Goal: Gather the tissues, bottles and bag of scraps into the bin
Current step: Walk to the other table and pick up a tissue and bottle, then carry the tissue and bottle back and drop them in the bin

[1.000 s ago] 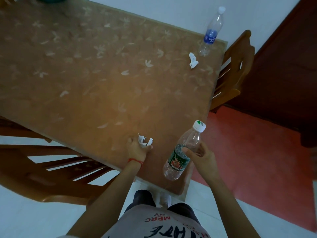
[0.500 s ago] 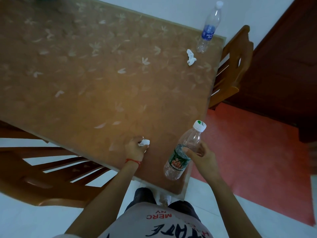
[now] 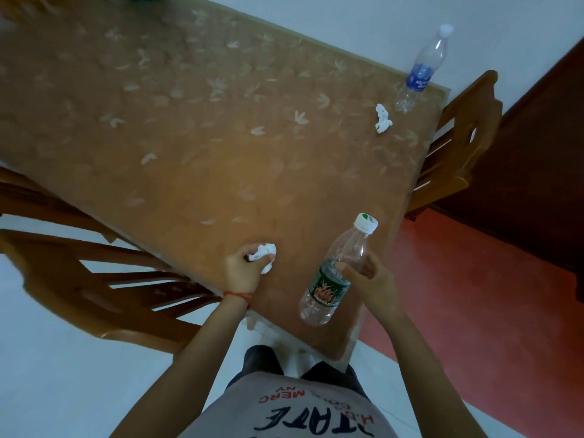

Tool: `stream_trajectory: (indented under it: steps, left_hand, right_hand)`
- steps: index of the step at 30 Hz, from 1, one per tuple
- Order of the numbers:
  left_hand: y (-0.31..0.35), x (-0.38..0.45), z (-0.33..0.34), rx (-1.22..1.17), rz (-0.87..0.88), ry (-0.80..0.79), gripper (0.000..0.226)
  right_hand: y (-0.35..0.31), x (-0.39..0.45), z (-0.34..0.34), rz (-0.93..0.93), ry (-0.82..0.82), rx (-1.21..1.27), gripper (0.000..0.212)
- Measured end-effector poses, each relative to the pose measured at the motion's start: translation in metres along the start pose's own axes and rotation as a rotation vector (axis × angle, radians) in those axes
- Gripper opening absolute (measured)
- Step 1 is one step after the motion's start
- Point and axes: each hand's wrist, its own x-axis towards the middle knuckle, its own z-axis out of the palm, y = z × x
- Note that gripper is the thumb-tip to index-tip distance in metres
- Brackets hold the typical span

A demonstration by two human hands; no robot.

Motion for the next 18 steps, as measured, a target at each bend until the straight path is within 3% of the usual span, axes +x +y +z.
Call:
stream_trajectory:
  steps: [4,12,18]
  left_hand:
    - [0.012,-0.008,-0.008,-0.1,0.118,0.1,0.024]
    - [0.005,-0.048,-0.023,-0.176,0.129,0.356,0.028]
    - [0.002,-0.089,-0.035,-0.214,0.108,0.525,0.028]
  right_hand:
    - [-0.008,0.004,0.004,-0.047,-0.092,-0.011,0.026]
    - [-0.014,0.015,0.002,-0.109,-0.286,-0.069,0.041]
    - [-0.033,0.014,-0.001,-0.167,-0.456,-0.059,0.03]
